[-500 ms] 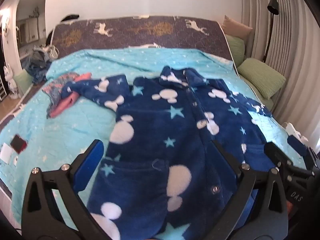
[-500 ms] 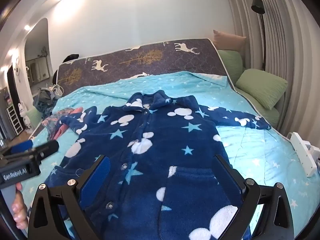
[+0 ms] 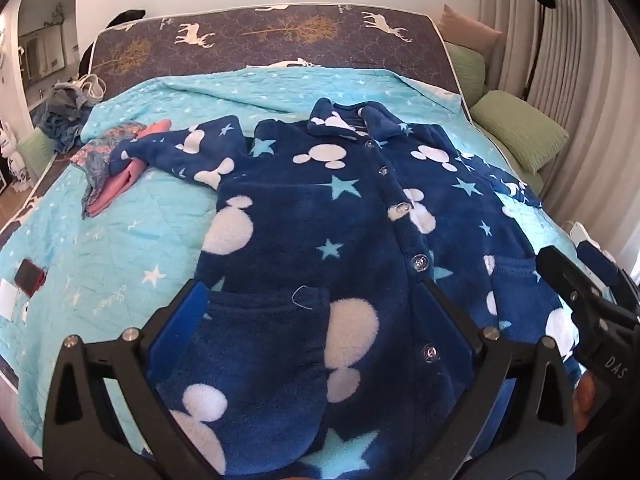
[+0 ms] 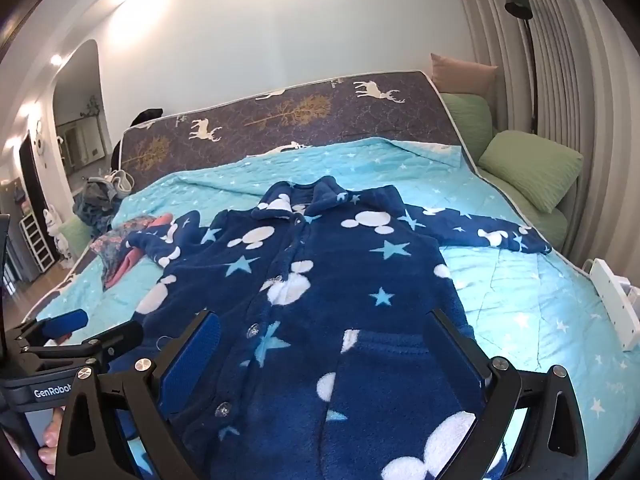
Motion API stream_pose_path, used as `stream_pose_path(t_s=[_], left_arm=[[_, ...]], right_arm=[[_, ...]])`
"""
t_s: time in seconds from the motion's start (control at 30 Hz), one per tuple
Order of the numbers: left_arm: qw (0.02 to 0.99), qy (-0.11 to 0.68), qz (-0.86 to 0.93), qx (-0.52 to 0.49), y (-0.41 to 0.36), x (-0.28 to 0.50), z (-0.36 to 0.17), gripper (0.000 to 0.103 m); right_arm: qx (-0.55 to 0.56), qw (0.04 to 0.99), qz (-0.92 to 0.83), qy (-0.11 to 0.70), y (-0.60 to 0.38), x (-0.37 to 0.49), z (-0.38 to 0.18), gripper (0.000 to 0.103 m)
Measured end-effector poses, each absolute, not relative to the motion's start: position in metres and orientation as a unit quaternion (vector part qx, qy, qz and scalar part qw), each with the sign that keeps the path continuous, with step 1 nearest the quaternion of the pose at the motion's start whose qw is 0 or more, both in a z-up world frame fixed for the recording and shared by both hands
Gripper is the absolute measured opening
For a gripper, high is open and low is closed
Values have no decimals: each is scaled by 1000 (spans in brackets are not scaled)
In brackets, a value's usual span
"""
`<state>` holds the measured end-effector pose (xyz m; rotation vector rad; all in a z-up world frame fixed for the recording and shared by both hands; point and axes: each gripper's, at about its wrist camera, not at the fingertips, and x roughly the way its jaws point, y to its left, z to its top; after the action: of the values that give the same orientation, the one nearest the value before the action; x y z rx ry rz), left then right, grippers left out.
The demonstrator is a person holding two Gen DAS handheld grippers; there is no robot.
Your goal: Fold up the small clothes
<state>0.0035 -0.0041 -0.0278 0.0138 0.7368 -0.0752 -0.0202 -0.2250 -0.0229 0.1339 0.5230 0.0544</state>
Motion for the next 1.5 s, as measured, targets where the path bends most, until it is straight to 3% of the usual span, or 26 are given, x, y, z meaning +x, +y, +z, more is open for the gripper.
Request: stream_pose_path(t_s=[1.5], left_arm=[[930,361,-58,24,-8,-3,-34,102]], right_arm=[[39,964,34,260,-213,-19,-22,103]])
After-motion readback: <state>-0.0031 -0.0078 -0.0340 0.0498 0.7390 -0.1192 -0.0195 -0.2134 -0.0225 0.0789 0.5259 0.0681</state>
